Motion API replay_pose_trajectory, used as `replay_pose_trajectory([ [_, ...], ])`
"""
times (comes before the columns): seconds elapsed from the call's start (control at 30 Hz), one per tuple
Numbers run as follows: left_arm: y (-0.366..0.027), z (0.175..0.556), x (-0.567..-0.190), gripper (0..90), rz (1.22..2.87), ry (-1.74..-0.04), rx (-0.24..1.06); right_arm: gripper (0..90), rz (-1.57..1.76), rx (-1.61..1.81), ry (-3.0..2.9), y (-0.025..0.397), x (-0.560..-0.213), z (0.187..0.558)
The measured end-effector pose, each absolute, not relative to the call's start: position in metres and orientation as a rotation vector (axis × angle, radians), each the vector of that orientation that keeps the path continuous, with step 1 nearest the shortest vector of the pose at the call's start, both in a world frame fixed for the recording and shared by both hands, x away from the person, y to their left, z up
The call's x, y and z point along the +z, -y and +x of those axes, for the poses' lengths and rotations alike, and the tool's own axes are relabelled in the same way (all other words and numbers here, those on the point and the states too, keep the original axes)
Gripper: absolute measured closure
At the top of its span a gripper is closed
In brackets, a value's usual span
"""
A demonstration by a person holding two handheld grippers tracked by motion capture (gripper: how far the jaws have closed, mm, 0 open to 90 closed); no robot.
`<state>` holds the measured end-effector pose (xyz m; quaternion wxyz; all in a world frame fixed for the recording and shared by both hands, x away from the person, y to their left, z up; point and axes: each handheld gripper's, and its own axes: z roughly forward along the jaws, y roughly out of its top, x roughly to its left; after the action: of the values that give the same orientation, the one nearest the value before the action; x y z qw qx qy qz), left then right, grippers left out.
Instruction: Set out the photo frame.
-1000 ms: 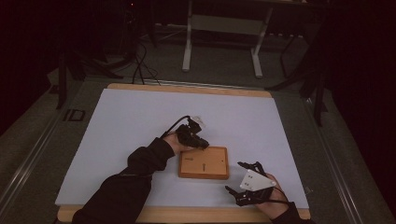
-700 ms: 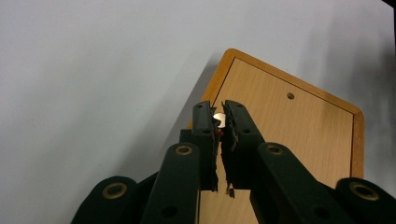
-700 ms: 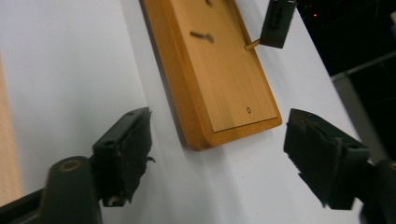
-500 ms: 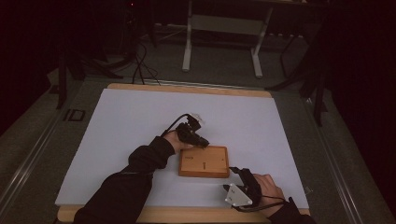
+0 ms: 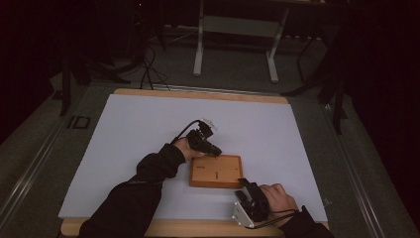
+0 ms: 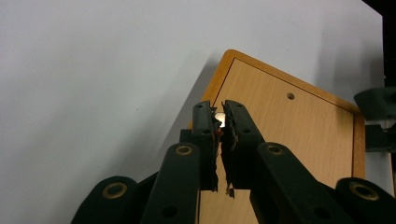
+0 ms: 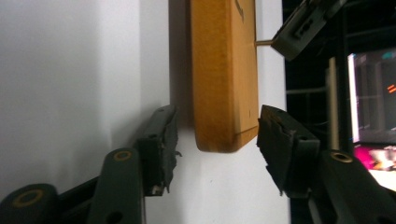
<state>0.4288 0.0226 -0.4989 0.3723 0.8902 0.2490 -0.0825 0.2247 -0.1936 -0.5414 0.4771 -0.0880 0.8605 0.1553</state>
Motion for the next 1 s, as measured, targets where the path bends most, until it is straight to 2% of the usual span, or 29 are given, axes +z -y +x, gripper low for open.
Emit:
replay_pose_trajectory([
  [0.53, -0.022, 0.428, -0.499, 84.4, 2.291, -0.632, -0.21, 65.5, -0.319, 0.282, -1.958, 0.187, -0.561, 0.225],
  [0.93, -0.021, 0.424, -0.497, 83.7, 2.286, -0.644, -0.167, 67.4, -0.343, 0.261, -1.917, 0.189, -0.565, 0.225],
  [1.0, -0.023, 0.424, -0.496, 81.0, 2.264, -0.664, -0.175, 67.4, -0.343, 0.268, -1.921, 0.189, -0.564, 0.226],
])
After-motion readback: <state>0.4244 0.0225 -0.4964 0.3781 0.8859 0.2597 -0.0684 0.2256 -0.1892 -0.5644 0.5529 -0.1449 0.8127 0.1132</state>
